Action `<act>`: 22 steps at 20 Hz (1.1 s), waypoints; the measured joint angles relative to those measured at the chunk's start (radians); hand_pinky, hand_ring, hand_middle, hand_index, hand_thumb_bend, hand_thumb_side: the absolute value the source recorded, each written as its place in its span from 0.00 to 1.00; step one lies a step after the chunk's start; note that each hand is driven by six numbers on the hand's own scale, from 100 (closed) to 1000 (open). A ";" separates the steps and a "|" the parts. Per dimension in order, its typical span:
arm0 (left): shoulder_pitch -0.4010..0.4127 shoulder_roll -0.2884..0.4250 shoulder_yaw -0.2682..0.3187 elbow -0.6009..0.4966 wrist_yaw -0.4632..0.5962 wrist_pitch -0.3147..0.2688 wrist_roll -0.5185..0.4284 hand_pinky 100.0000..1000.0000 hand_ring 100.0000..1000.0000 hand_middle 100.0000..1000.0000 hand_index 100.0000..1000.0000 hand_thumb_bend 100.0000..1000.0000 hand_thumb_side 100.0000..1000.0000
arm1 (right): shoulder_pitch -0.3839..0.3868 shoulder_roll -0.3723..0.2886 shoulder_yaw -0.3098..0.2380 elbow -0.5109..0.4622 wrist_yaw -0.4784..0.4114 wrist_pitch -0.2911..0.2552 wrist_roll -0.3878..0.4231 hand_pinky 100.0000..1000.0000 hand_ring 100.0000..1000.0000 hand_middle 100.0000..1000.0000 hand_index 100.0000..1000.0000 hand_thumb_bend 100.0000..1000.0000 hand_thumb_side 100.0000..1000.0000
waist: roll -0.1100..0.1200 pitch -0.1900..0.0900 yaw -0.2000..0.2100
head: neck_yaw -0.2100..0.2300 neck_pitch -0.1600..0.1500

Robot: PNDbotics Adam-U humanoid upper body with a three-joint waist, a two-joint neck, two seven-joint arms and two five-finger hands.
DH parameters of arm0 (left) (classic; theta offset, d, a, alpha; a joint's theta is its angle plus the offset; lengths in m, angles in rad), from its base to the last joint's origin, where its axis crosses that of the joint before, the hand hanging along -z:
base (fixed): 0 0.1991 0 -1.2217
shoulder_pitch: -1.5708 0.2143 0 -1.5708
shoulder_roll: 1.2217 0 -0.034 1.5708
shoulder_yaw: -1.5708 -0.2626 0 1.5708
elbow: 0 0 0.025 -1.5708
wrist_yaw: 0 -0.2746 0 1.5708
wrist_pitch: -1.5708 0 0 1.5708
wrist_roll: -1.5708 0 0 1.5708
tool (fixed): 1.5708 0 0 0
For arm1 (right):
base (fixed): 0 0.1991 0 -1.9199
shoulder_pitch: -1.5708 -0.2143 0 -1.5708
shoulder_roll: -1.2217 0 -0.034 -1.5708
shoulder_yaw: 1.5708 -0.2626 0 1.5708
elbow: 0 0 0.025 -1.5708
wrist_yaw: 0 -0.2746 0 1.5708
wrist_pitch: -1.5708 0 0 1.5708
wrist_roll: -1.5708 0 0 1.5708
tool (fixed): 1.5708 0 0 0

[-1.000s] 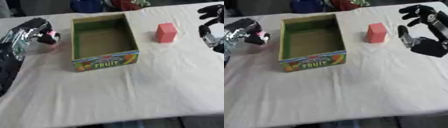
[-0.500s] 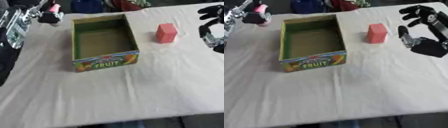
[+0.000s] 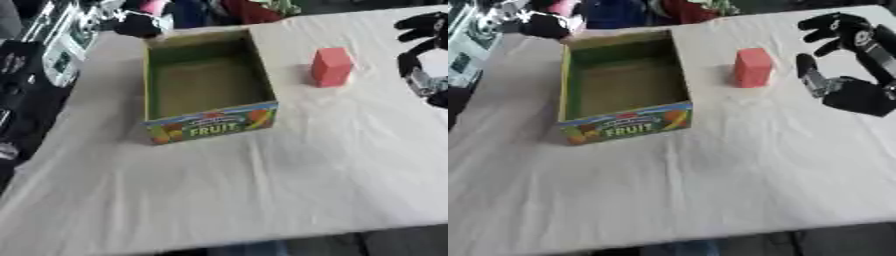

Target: Pick up objects on the table and place them in the box.

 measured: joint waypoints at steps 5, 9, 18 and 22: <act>0.012 -0.027 -0.037 0.022 0.010 -0.030 -0.048 0.38 0.18 0.15 0.28 0.00 0.44 | 0.000 0.007 0.000 0.000 0.000 -0.002 0.002 0.67 0.80 0.82 0.88 0.00 0.52 | -0.001 0.000 -0.006 | -0.003 0.000; 0.031 -0.037 -0.061 0.042 0.025 -0.046 -0.086 0.43 0.23 0.21 0.33 0.00 0.46 | -0.001 0.008 0.000 0.000 -0.001 -0.003 0.004 0.67 0.80 0.82 0.88 0.00 0.52 | -0.001 0.000 -0.006 | -0.009 0.000; 0.078 -0.018 -0.086 0.025 0.082 -0.059 -0.172 0.55 0.46 0.47 0.58 0.59 0.60 | -0.004 0.008 0.000 0.007 -0.001 -0.002 0.005 0.66 0.77 0.80 0.88 0.00 0.53 | -0.001 0.003 0.002 | -0.019 0.000; 0.110 0.016 -0.085 -0.028 0.120 -0.043 -0.171 0.61 0.54 0.56 0.67 0.95 0.71 | -0.014 0.005 -0.001 0.017 -0.003 -0.003 0.007 0.66 0.77 0.80 0.87 0.00 0.49 | 0.000 0.005 0.013 | -0.027 0.000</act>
